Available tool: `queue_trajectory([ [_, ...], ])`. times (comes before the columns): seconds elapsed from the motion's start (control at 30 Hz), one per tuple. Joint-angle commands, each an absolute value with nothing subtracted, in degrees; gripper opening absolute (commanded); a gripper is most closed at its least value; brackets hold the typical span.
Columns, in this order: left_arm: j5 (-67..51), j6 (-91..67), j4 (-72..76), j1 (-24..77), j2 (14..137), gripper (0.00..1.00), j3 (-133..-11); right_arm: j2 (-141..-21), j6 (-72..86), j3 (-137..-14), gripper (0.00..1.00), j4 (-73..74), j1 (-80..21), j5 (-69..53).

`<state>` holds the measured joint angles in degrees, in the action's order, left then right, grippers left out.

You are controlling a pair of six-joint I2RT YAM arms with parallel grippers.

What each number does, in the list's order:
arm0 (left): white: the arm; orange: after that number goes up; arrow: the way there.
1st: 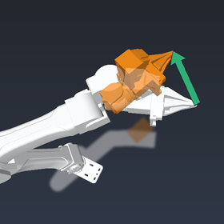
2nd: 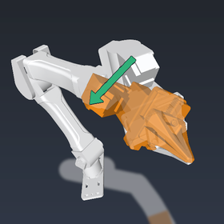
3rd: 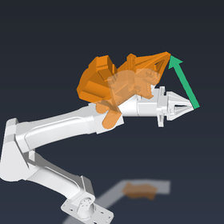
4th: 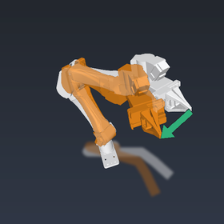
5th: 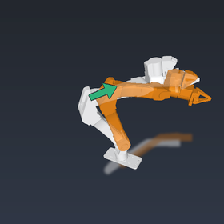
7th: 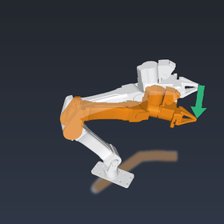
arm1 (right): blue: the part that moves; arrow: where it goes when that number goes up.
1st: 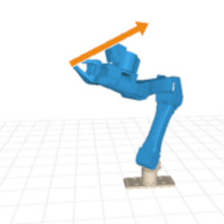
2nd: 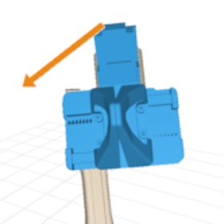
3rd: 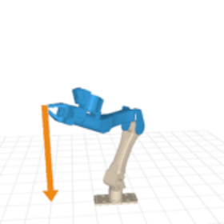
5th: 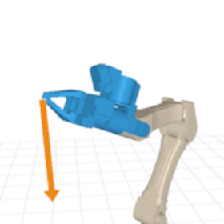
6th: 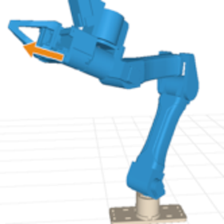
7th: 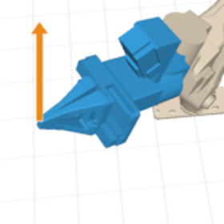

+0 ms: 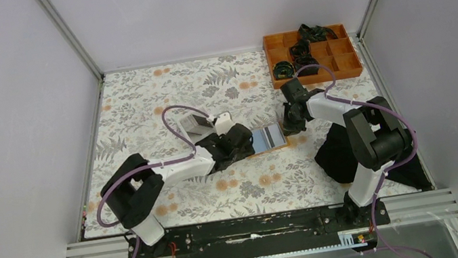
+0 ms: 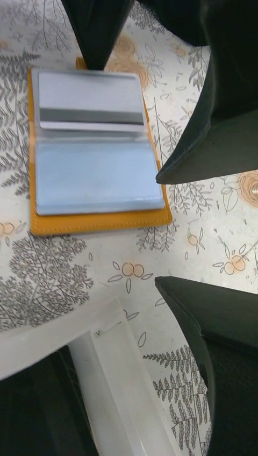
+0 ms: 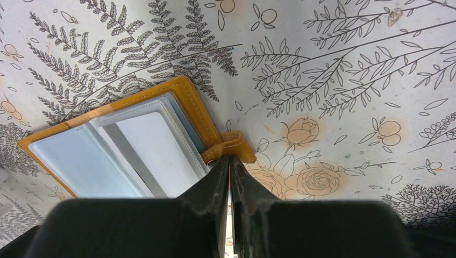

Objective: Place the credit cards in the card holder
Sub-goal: Close the card holder at the center of the board.

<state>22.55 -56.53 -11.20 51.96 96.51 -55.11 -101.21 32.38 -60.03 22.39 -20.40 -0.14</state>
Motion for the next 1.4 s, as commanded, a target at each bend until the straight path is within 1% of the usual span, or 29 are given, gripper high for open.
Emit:
queue_trajectory([
  [0.0,19.38,-59.11,-3.41,50.86,96.33,0.71,-51.33,-105.18,32.23,-58.3,0.11,23.12,-21.51,-2.9],
  [0.27,13.65,-61.33,12.15,49.73,98.94,0.74,-45.62,-104.95,32.02,-57.93,0.12,23.29,-21.53,-2.81],
  [0.63,10.98,-62.51,14.74,49.48,103.07,0.74,-46.19,-104.16,31.82,-57.6,0.12,23.64,-21.47,-2.5],
  [0.93,11.93,-63.3,20.78,49.53,99.74,0.74,-45.85,-103.79,31.72,-56.79,0.12,23.21,-21.45,-2.71],
  [1.37,10.67,-65.47,28.17,49.59,99.02,0.74,-47.49,-103.44,31.62,-56.09,0.12,22.87,-21.47,-2.72],
])
